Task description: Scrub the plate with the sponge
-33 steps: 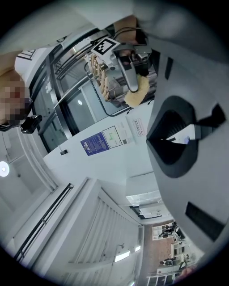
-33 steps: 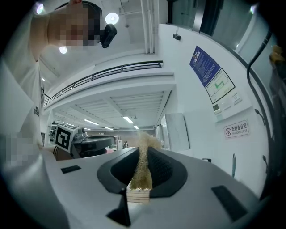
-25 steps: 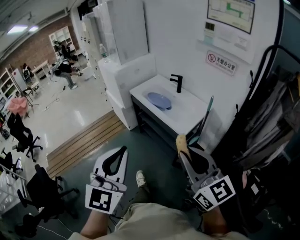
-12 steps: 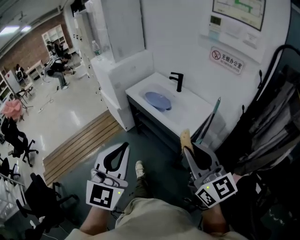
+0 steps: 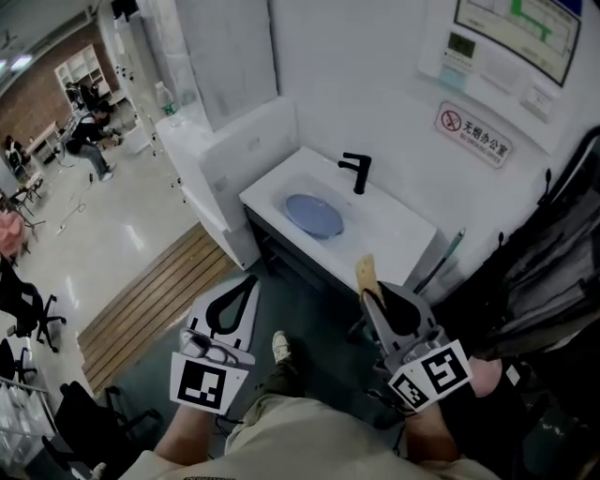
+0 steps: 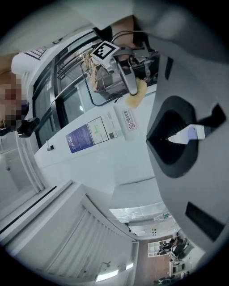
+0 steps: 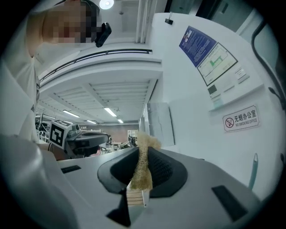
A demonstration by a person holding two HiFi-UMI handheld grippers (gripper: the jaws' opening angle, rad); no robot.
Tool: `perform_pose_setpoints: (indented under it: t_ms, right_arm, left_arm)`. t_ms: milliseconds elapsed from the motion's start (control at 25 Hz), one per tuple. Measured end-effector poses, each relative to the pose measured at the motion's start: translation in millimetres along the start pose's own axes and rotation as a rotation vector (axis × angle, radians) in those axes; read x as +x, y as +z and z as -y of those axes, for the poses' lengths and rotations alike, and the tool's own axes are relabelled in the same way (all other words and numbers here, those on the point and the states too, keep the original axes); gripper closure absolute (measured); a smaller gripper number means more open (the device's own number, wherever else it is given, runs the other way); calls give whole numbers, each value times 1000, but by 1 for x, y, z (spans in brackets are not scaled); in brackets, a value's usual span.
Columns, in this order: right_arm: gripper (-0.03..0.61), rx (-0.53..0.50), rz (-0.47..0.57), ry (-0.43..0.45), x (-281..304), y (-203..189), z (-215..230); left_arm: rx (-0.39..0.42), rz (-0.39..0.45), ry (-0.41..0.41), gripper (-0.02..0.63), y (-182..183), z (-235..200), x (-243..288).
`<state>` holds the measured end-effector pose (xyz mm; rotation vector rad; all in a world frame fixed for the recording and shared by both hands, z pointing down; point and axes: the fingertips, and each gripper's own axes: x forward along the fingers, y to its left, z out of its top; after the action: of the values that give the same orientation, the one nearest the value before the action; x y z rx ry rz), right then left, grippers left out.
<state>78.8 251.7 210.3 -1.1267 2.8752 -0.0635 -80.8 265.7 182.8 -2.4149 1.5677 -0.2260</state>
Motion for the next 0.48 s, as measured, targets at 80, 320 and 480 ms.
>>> perform_pose_setpoints:
  t_ms: [80, 320, 480]
  right_arm:
    - [509, -6, -39, -18, 35, -6, 11]
    - [509, 6, -104, -40, 140, -7, 31]
    - [509, -1, -123, -42, 202, -3, 45]
  left_arm:
    - [-7, -4, -11, 607, -8, -30, 23]
    - [-37, -4, -51, 607, -31, -120, 82]
    - [-52, -9, -71, 607, -47, -173, 119]
